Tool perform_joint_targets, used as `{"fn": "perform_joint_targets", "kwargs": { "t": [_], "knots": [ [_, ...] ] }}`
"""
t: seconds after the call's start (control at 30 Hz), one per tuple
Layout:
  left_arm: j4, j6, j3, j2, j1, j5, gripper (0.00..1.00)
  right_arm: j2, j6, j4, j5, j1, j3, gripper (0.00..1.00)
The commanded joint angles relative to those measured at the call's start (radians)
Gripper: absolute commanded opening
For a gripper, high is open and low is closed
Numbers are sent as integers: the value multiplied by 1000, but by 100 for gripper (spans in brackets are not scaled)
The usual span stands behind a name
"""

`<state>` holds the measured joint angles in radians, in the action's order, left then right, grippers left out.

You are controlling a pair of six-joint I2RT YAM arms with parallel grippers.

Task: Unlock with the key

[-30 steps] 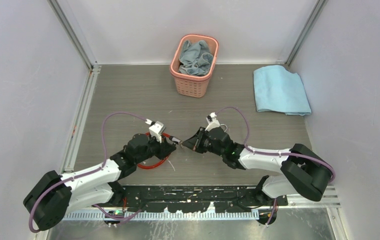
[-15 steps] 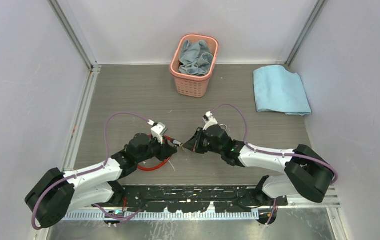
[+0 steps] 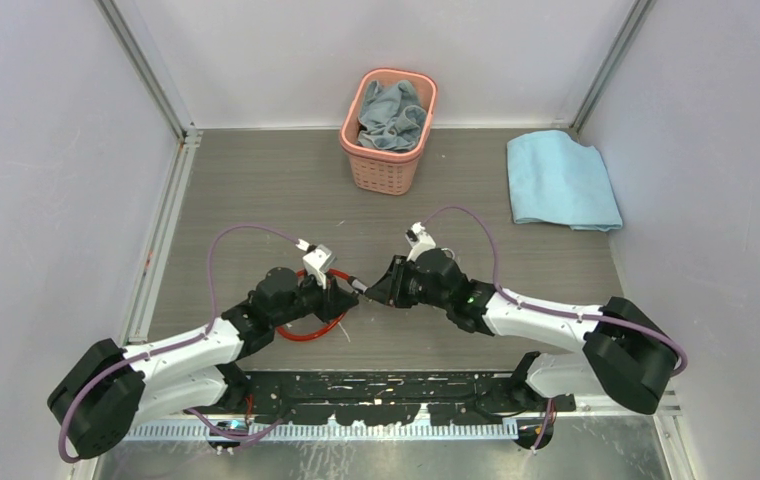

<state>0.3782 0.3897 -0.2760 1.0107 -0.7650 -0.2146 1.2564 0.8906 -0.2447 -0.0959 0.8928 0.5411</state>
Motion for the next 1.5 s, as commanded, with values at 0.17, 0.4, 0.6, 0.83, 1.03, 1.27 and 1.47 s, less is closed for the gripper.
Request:
{"fn": "perform_joint_targets", "kwargs": {
  "t": [0.17,0.4,0.6,0.83,1.03,1.27,1.47],
  "knots": [
    [62,2,-42,-36,-11,58,0,-92,-49,38,-47,0,61,42],
    [64,-6,-40,-46,-11,77,0,-162,-79,125,-28,-2,58,53],
    [65,-6,-38,-51,-12,69,0,-148,-86,170,36,-2,68,46],
    [68,-8,-39,-51,-12,60,0,-90,-83,139,24,-2,89,36],
    [71,-9,-42,-48,-12,45,0,-58,-84,116,18,-2,110,33],
    [79,-11,-37,-56,-12,28,0,-34,-80,104,15,-2,116,28],
    [86,-12,-33,-63,-11,15,0,-20,-73,92,10,-2,111,22]
  ]
}}
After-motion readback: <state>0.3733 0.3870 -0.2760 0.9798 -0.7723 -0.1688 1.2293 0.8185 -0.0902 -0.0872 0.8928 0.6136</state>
